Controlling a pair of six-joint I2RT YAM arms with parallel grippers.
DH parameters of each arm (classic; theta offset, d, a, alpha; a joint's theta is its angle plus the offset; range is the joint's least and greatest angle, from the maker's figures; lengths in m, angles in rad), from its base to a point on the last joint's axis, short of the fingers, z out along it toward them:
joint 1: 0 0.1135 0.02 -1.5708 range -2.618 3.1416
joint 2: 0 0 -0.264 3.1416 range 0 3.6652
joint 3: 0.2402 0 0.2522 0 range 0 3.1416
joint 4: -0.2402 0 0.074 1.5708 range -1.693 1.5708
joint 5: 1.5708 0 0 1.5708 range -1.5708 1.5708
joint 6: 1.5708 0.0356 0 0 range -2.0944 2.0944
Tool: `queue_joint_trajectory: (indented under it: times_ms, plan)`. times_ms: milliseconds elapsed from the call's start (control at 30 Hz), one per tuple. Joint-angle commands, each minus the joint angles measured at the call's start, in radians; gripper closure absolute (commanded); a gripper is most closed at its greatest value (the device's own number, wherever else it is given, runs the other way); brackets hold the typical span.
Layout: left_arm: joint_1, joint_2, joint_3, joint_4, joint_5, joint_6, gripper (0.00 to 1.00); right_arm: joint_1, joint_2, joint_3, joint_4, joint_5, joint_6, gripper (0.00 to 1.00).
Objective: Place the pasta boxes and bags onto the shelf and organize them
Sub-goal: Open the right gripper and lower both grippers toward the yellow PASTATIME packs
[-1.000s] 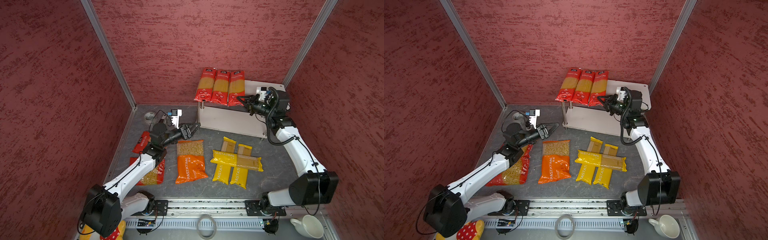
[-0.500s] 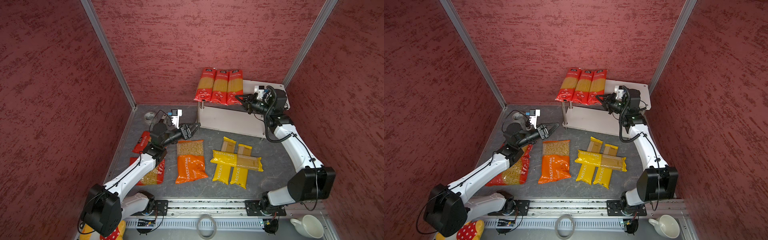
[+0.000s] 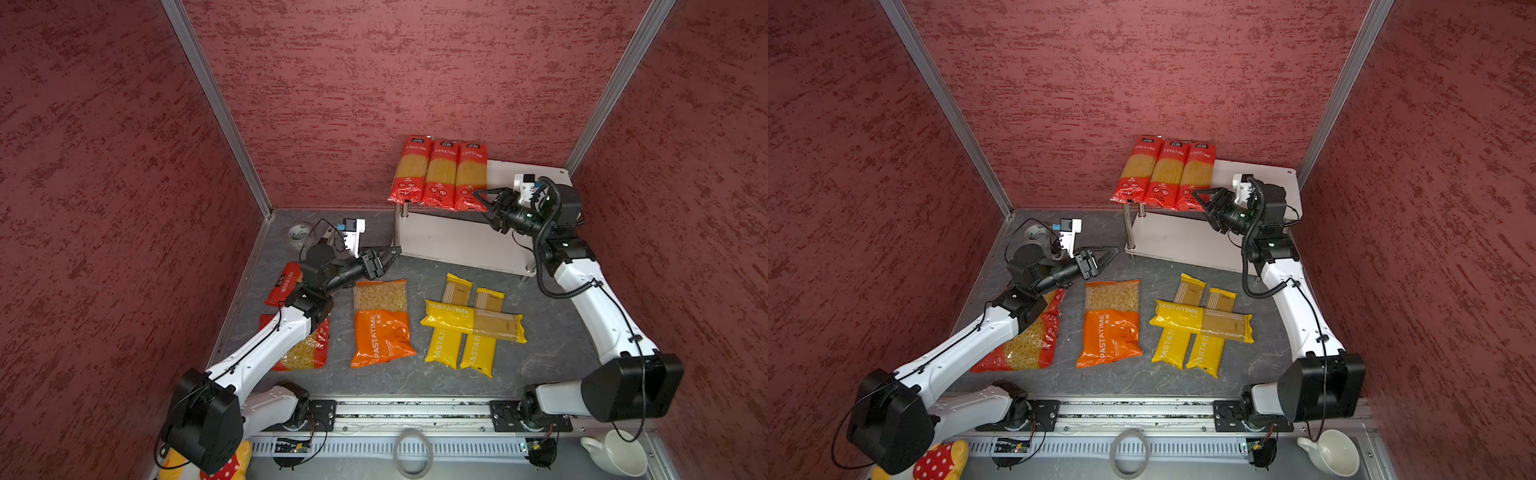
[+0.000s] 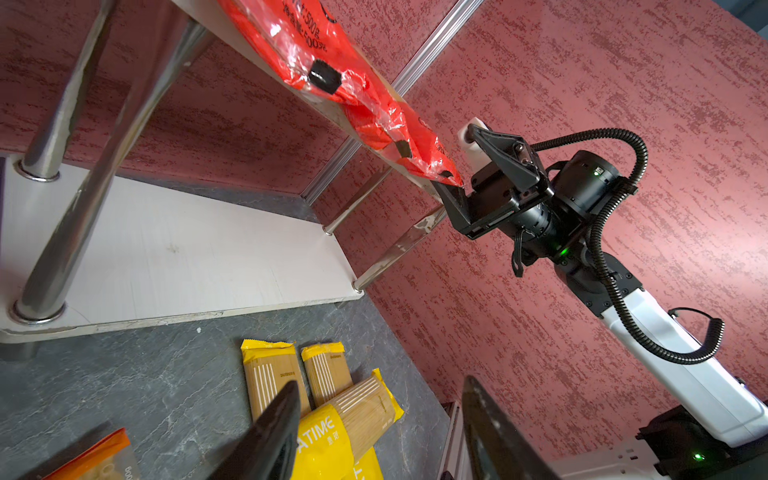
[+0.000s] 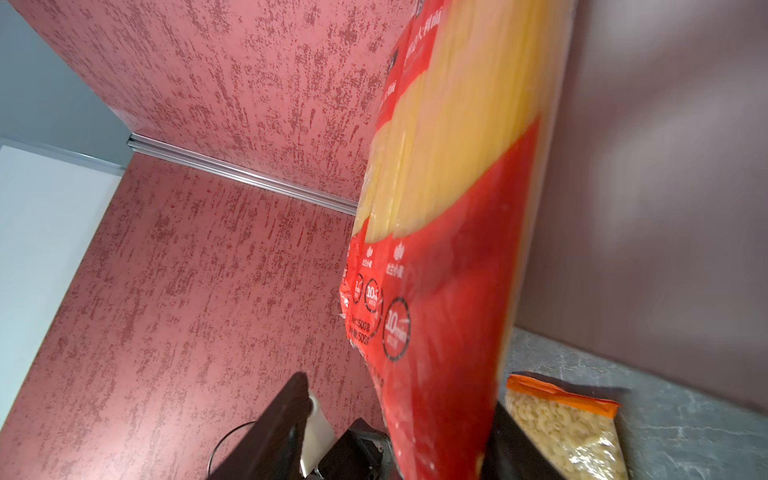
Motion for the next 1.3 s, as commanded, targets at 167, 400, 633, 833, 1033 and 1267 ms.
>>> queue_joint_trajectory:
  times_ms: [167,400,633,833,1033,1267]
  plan:
    - [-0.011,-0.007,0.031,-0.024,-0.005,0.053,0.38,0.008,-0.075,-0.093,-0.01,0.006,-0.024,0.38]
    - [-0.082,0.027,0.021,-0.042,-0.063,0.119,0.38,0.097,-0.26,-0.284,0.069,0.215,-0.133,0.38]
    - [-0.204,0.088,0.042,-0.068,-0.134,0.207,0.38,0.205,-0.383,-0.483,0.21,0.381,-0.095,0.41]
    - [-0.272,0.126,0.003,-0.055,-0.22,0.231,0.38,0.396,-0.39,-0.582,0.214,0.571,-0.131,0.42]
    - [-0.346,0.143,-0.048,-0.055,-0.343,0.237,0.38,0.523,-0.384,-0.693,0.245,0.727,-0.144,0.43]
    - [-0.433,0.196,-0.116,-0.008,-0.419,0.199,0.38,0.575,-0.297,-0.753,0.275,0.747,-0.111,0.43]
